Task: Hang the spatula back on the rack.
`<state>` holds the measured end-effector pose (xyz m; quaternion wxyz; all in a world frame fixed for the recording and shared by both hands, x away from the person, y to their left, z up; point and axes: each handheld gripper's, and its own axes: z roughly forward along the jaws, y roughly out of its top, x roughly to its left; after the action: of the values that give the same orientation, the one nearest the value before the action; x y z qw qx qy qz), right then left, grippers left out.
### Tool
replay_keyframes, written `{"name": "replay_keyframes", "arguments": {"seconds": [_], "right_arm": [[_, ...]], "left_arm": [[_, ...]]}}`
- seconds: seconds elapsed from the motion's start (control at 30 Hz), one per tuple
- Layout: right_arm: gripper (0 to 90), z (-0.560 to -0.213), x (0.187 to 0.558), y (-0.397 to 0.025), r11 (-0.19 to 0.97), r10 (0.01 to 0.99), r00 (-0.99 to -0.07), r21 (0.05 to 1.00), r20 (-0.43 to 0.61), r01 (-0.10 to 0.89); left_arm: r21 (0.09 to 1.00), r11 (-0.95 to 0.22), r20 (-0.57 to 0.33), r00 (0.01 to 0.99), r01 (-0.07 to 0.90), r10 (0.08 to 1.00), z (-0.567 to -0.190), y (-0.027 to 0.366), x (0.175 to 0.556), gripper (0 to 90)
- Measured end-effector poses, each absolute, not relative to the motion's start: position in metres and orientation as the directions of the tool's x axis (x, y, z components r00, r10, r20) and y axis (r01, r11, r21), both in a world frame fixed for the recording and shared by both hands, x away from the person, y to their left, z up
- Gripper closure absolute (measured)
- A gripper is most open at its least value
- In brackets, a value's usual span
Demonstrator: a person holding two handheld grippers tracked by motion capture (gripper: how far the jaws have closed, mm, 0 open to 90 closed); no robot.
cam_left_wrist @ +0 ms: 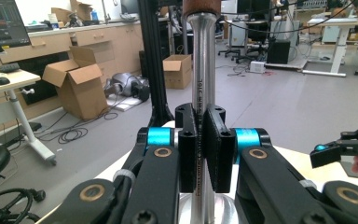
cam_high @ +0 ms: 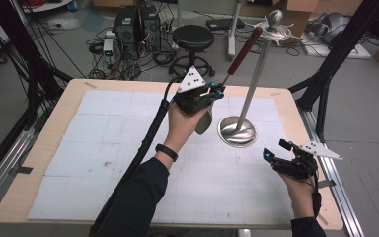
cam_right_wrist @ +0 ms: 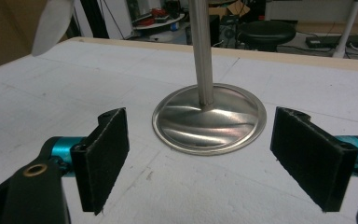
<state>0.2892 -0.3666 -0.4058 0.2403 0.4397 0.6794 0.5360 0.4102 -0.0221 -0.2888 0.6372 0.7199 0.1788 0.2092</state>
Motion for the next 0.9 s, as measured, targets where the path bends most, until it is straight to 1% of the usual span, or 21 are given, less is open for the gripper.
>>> {"name": "replay_keyframes", "arguments": {"seconds": [0.37,0.77,0.9], "right_arm": [[18.7,-0.406,0.289,-0.366,0.038,0.852,-0.502,0.939,0.148,0.341],[18.7,-0.407,0.289,-0.366,0.040,0.852,-0.502,0.939,0.147,0.343],[18.7,-0.407,0.289,-0.366,0.042,0.852,-0.503,0.938,0.146,0.344]], "left_arm": [[0.989,-0.146,0.069,0.841,0.011,0.536,-0.293,-0.037,0.416,84.3],[0.981,-0.193,0.100,0.831,0.009,0.548,-0.294,-0.042,0.419,83.9],[0.981,-0.192,0.095,0.827,0.016,0.554,-0.295,-0.044,0.419,82.8]]}}
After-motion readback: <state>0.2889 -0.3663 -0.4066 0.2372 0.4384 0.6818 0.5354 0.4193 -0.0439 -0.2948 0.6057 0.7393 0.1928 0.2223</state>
